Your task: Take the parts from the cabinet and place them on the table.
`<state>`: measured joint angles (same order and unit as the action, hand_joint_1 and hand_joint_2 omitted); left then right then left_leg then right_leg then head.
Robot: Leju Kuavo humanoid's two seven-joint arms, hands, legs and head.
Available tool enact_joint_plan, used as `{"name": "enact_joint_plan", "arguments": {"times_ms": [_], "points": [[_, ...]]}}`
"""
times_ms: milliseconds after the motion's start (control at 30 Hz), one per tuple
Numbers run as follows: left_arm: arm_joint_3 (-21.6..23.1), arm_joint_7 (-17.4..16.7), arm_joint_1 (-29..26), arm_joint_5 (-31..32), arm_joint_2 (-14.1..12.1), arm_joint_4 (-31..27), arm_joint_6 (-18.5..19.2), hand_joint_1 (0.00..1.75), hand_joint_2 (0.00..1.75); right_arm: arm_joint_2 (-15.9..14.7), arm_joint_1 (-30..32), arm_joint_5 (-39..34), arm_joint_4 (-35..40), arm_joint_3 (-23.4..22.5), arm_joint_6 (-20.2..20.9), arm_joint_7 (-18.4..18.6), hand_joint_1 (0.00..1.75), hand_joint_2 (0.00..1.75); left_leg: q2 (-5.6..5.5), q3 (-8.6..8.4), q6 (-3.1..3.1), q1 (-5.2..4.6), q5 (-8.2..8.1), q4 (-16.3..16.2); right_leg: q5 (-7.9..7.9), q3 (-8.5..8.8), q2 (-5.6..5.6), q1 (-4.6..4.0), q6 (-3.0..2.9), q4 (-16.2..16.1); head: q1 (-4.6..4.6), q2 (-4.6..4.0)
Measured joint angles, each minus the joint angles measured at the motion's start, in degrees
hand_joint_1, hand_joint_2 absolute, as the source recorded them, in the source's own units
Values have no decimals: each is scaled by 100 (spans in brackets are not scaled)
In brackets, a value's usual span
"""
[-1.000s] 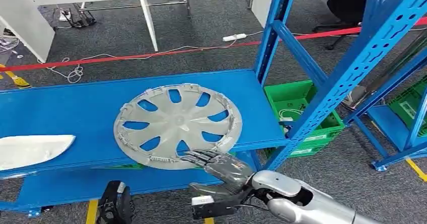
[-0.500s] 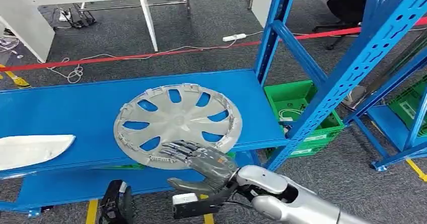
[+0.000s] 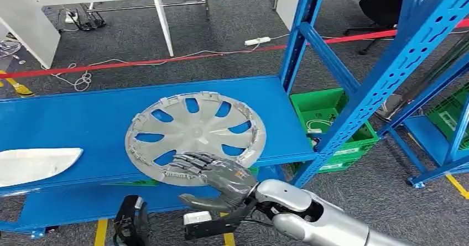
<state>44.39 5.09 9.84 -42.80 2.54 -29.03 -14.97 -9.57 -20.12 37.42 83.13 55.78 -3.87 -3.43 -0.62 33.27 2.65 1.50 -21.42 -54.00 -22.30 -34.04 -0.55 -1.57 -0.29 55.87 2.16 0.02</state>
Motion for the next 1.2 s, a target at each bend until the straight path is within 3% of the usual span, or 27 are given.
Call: {"name": "enact_joint_plan", "arguments": {"times_ms": [100,267,433,833,1033,1200], "points": [[31,-22,61,0,79,11,-44,0,0,0,9,125,-156,11,-37,114,0,0,0,0,0,0,0,0,2,0,-2,0,1,0,-2,0],[42,-273,181,-146,269,61,-195,0,0,195,-58,518,-460,11,-37,986,0,0,0,2,-2,0,2,0,4,-2,-2,0,1,0,-2,0],[83,-407,282,-267,435,64,-319,0,0,444,-169,776,-678,-44,-105,1318,0,0,0,3,-7,0,5,0,4,-2,-1,0,1,0,-2,-2],[181,-407,312,-387,444,66,-308,0,0,586,-211,1036,-932,-267,-199,1370,0,0,0,4,-7,0,5,0,3,-2,0,0,1,0,0,0],[190,-81,243,-400,330,68,-169,0,0,577,-223,1067,-960,-332,-206,1233,0,0,1,4,-7,0,5,0,3,-5,-2,-1,1,0,-2,0],[190,-28,226,-404,286,74,-88,0,0,566,-198,958,-967,-343,-179,1143,0,0,1,4,-7,0,5,0,3,-5,-2,-1,0,0,-2,0]]}}
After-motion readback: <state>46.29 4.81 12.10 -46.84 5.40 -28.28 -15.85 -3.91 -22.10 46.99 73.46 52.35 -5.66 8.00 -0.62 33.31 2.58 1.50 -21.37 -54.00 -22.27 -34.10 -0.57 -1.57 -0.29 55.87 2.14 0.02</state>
